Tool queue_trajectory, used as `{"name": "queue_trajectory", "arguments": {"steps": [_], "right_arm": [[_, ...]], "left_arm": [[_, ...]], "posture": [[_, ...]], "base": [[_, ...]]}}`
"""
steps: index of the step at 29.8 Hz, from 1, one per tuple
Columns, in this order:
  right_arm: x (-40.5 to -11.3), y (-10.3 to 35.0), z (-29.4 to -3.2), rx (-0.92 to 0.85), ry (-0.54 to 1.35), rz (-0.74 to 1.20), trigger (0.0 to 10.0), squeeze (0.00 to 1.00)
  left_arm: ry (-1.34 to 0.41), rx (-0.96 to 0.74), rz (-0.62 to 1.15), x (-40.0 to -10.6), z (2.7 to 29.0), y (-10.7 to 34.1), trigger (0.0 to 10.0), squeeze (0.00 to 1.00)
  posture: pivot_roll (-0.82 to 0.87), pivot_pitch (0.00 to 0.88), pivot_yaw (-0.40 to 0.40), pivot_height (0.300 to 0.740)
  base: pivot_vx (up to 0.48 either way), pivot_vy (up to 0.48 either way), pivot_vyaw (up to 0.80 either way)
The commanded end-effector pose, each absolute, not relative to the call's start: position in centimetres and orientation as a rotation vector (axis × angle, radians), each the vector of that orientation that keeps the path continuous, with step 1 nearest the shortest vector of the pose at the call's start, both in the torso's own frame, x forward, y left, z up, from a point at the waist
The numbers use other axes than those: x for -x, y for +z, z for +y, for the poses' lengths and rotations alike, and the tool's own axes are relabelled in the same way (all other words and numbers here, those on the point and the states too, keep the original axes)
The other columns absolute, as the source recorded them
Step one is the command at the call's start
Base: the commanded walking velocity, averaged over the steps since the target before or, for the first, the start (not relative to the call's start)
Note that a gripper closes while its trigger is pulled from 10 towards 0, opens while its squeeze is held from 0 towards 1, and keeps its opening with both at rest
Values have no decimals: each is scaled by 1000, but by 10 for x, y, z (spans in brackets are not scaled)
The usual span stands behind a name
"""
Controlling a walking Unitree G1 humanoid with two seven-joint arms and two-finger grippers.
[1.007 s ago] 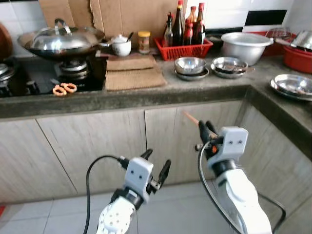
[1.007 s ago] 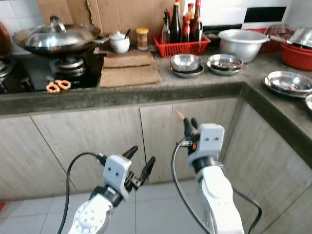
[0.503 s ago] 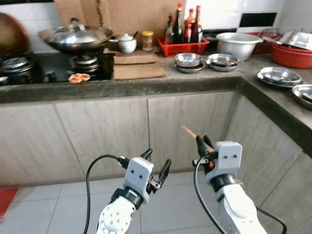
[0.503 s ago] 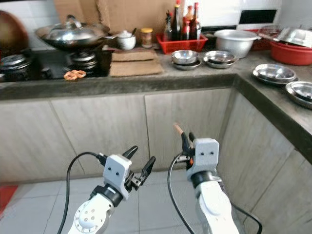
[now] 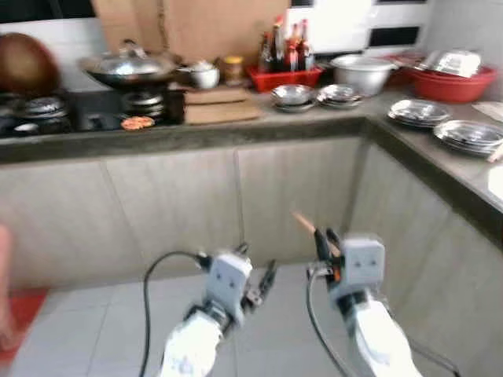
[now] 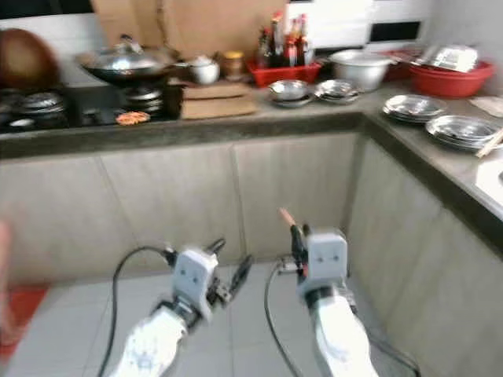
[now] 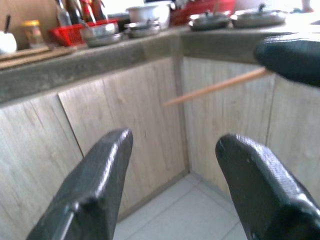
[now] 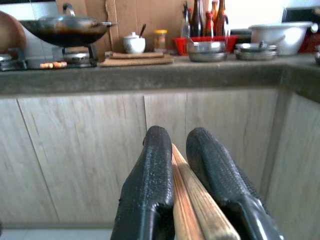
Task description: Kitchen organization
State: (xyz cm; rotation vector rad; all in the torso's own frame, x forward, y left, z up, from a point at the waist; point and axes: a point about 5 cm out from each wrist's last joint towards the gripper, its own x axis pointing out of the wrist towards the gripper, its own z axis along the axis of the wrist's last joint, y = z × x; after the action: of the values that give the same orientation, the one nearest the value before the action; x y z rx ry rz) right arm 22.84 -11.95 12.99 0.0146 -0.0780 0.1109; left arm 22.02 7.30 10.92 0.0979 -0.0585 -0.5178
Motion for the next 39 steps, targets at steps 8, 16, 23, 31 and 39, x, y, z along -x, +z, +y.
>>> {"name": "queue_trajectory", "arguments": {"steps": [8,16,23,31,39], "right_arm": [[-227,131,-119,-24,93,-74,10000,0],[-226,131,-118,-26,92,-73,10000,0],[-228,131,-118,-27,86,-72,10000,0],[-227,130,-117,-34,75,-65,10000,0],[-228,132,-119,-31,57,-72,10000,0]], "left_arm": [[-524,-94,-59,-221,73,111,10000,0],[-536,-99,-59,-220,73,111,10000,0],[-535,-100,-60,-220,73,111,10000,0],[-521,-103,-62,-221,75,112,10000,0],[-546,-127,-62,-221,73,112,10000,0]], "posture": [[83,0,11,740],[85,0,13,740],[89,0,15,740],[89,0,18,740],[87,0,23,740]], "base": [[0,224,-800],[0,476,-800],[0,476,-800],[0,298,-800],[0,0,-800]]}}
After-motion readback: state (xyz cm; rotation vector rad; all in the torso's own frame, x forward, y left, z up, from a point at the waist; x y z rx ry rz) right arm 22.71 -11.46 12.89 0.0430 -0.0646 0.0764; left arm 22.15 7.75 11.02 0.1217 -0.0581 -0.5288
